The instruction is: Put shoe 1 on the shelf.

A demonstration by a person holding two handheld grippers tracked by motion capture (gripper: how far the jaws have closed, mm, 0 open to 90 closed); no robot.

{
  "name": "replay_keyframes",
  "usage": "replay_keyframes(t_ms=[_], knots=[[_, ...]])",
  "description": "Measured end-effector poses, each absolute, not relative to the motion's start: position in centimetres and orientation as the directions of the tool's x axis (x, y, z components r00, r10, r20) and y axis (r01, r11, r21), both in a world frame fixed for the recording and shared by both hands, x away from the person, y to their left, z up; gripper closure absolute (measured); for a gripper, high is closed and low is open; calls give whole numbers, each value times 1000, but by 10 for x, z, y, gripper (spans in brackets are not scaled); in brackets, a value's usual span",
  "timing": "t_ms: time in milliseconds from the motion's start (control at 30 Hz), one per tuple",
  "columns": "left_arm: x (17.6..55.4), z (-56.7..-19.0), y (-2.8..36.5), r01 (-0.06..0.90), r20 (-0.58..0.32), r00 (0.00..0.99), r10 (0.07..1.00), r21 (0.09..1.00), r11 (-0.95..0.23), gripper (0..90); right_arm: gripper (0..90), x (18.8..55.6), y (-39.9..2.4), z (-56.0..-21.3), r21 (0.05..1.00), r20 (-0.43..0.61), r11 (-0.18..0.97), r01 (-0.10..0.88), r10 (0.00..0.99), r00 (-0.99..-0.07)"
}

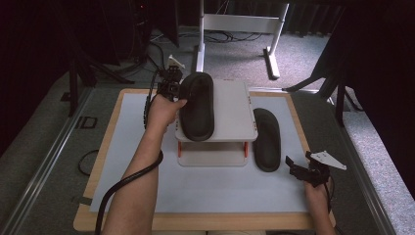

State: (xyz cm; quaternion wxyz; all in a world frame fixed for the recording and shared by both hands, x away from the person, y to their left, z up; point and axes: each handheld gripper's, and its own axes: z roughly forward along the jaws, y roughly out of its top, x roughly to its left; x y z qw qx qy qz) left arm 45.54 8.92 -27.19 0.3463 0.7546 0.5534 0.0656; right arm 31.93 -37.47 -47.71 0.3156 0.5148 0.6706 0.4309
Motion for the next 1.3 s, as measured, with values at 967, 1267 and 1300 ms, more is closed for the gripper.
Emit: replay_keyframes(t_ms=[967, 1267, 1300], knots=[[415, -265, 161, 722, -270, 462, 845, 668, -181, 405, 123, 319, -374, -477, 902, 15, 106, 419, 961, -275], [402, -288, 190, 736, -264, 442, 857, 653, -179, 406, 124, 319, -374, -477, 901, 13, 108, 421, 961, -275], [401, -292, 193, 739, -273, 445, 853, 649, -178, 405, 123, 319, -374, -477, 900, 12, 109, 421, 961, -275]])
